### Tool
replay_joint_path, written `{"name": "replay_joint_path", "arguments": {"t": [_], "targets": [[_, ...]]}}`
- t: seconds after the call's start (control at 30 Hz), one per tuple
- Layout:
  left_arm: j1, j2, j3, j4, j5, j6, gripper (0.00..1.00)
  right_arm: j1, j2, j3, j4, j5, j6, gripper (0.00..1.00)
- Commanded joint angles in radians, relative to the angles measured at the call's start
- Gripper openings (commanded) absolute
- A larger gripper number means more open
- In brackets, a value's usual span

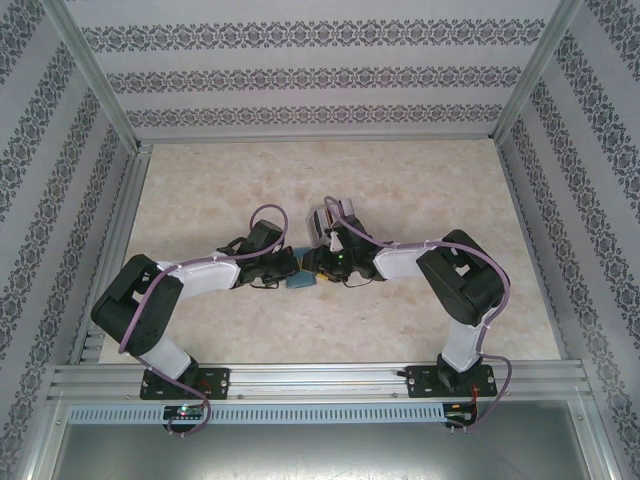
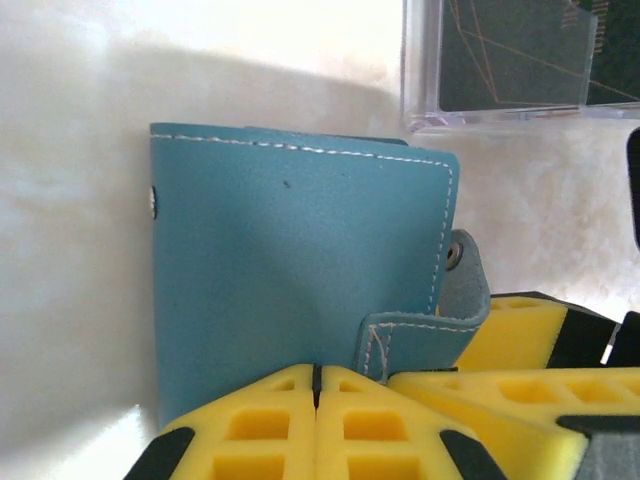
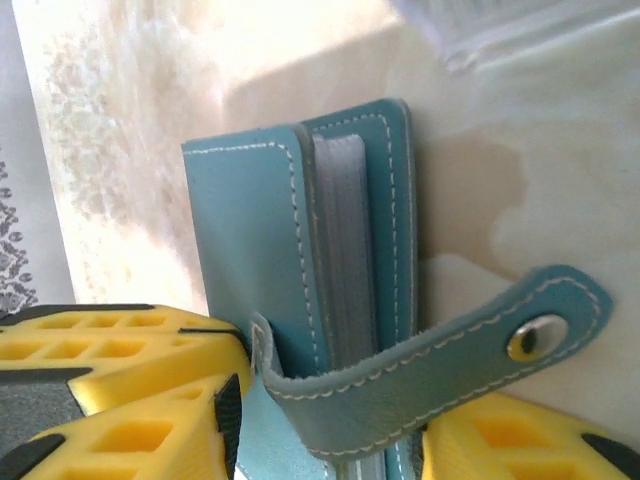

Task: Put the credit cards into the card holder
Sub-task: Turn over the card holder at the center of the table.

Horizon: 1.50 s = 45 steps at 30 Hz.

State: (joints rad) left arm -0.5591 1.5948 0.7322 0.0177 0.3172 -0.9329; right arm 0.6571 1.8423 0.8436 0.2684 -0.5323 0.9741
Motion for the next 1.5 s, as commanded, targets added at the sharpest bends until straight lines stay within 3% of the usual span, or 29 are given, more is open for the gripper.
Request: {"name": "replay_joint_path", "arguments": {"t": [0.0, 0.2, 0.37, 0.57, 0.7, 0.8, 1.0, 1.13, 1.3, 1.47], "targets": [[-0.013, 0.057, -0.071, -0.131, -0.013, -0.017, 0.0, 0.082, 0.098, 0.012, 0.231, -0.042, 0.049, 0.44], [-0.014, 0.047, -0.069, -0.129, -0.006, -0.021, 0.0, 0.084, 0.084, -0.002, 0.23, -0.016, 0.036, 0.17], [-0.005, -0.024, -0.025, -0.24, -0.042, 0.011, 0.0, 0.084, 0.023, -0.018, 0.153, 0.026, -0.031, 0.04], [0.043, -0.2, 0.037, -0.443, -0.11, 0.067, 0.11, 0.087, -0.114, -0.067, 0.007, 0.097, -0.118, 0.03], [0.063, -0.297, 0.086, -0.575, -0.195, 0.116, 0.17, 0.093, -0.247, -0.085, -0.199, 0.217, -0.229, 0.02], [0.08, -0.325, 0.084, -0.593, -0.2, 0.126, 0.19, 0.099, -0.334, -0.068, -0.384, 0.349, -0.36, 0.02], [0.097, -0.337, 0.053, -0.554, -0.163, 0.129, 0.19, 0.137, -0.421, 0.105, -0.842, 0.74, -0.608, 0.02], [0.103, -0.345, 0.04, -0.536, -0.16, 0.135, 0.19, 0.197, -0.398, 0.231, -1.061, 0.983, -0.659, 0.03], [0.114, -0.351, 0.013, -0.498, -0.136, 0.134, 0.19, 0.259, -0.273, 0.283, -1.032, 1.029, -0.673, 0.05], [0.129, -0.385, -0.017, -0.505, -0.132, 0.138, 0.19, 0.367, -0.008, 0.439, -1.06, 1.116, -0.653, 0.05]]}}
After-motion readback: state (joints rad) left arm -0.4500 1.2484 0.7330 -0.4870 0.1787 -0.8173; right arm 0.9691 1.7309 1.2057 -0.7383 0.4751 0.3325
